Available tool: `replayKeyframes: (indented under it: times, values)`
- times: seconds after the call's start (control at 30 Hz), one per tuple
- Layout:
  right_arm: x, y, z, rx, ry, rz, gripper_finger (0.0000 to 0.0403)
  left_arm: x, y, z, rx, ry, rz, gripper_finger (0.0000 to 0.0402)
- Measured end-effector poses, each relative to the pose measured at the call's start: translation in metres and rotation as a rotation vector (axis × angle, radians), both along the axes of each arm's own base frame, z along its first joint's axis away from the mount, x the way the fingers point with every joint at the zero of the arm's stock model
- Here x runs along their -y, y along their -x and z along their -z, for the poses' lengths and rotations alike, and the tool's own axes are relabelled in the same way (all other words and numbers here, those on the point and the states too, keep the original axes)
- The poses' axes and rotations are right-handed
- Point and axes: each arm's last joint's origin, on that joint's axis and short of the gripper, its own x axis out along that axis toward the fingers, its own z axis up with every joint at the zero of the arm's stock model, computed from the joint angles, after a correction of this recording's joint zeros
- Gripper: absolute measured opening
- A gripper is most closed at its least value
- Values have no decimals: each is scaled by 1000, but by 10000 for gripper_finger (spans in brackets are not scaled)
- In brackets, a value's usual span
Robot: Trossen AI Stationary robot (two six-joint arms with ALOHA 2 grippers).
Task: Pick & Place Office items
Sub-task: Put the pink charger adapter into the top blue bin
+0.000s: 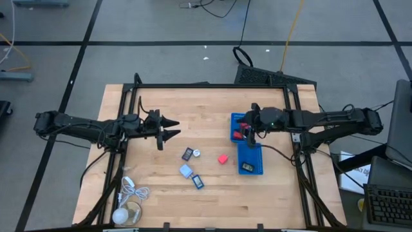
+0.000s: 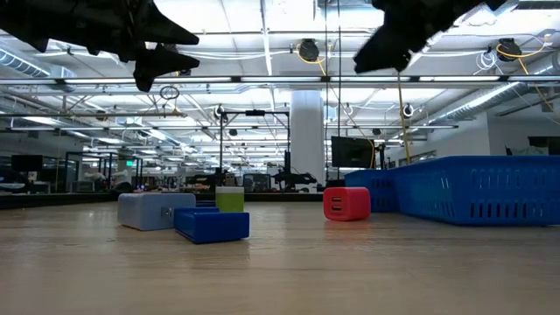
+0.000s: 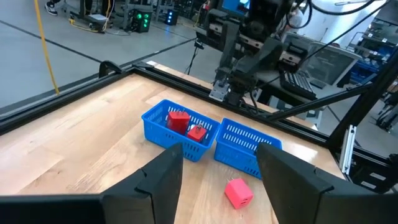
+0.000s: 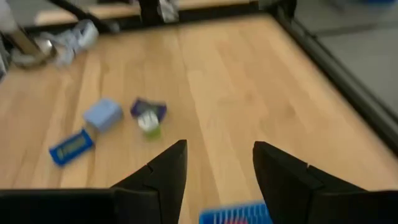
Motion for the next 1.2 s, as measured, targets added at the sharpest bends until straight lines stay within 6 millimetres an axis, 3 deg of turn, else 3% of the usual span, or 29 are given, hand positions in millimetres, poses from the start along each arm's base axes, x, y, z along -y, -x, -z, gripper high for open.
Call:
replayKeyframes:
  times: [0.17,0.37,0.73,0.93,1.2]
  values:
    - [0,-13,-1,143,50,-22,169,0,0,-1,6,0,0,190]
    - [1,-21,18,303,110,-37,167,0,0,-1,6,0,0,174]
    - [0,-15,47,465,169,-42,166,0,0,0,5,8,-2,160]
    - [0,-12,51,474,199,-48,164,0,-9,11,-61,18,-6,199]
    - [0,-12,45,524,280,-58,162,-8,-19,23,-143,-138,15,274]
